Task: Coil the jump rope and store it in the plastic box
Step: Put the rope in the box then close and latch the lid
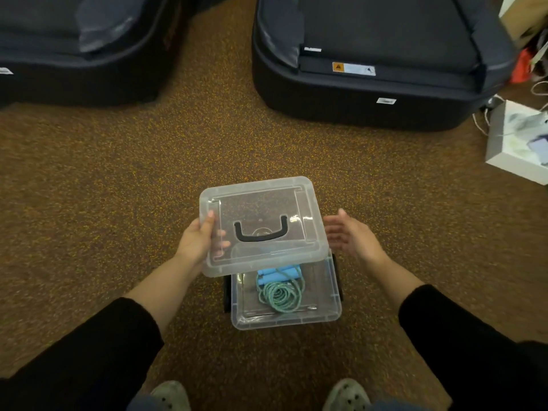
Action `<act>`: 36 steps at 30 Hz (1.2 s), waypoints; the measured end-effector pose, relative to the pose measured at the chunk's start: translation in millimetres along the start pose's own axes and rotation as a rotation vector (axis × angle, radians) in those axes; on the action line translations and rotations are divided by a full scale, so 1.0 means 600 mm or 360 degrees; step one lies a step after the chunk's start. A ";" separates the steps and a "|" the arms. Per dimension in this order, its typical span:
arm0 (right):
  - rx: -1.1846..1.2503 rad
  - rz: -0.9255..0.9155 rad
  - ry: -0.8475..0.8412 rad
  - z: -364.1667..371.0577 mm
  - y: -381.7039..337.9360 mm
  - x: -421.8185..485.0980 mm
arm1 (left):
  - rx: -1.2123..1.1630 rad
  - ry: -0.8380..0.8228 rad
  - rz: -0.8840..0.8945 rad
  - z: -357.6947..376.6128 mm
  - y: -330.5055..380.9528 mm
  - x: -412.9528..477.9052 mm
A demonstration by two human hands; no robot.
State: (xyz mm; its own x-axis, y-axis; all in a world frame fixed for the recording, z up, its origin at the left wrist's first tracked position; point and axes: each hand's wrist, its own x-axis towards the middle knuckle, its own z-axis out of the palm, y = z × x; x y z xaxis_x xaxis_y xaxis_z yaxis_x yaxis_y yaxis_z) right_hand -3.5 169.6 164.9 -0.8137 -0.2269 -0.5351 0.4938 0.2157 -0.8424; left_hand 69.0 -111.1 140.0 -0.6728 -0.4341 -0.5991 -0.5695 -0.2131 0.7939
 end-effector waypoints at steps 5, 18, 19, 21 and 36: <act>-0.0020 -0.0157 -0.0050 0.019 -0.017 -0.019 | 0.0001 -0.0002 0.0006 0.013 0.016 -0.011; 0.0019 -0.0198 0.0007 0.001 -0.023 -0.012 | 0.0063 -0.0088 0.0010 0.023 0.048 -0.010; 0.0016 -0.0206 0.0022 0.001 -0.023 -0.012 | 0.0075 -0.0103 0.0017 0.024 0.048 -0.008; 0.0017 -0.0192 0.0071 -0.003 -0.021 -0.013 | 0.0094 -0.0115 0.0051 0.026 0.048 -0.008; -0.1665 0.0014 -0.0196 0.109 0.211 0.073 | 0.0106 0.0076 0.0067 -0.012 0.037 0.025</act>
State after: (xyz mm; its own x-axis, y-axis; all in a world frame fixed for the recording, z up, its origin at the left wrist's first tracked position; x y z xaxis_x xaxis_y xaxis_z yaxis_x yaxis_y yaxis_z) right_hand 43.2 125.0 30.6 -0.7457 -0.3036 -0.5930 -0.0589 0.9167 -0.3953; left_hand 49.9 -128.4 149.3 -0.6742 -0.4833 -0.5584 -0.5723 -0.1359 0.8087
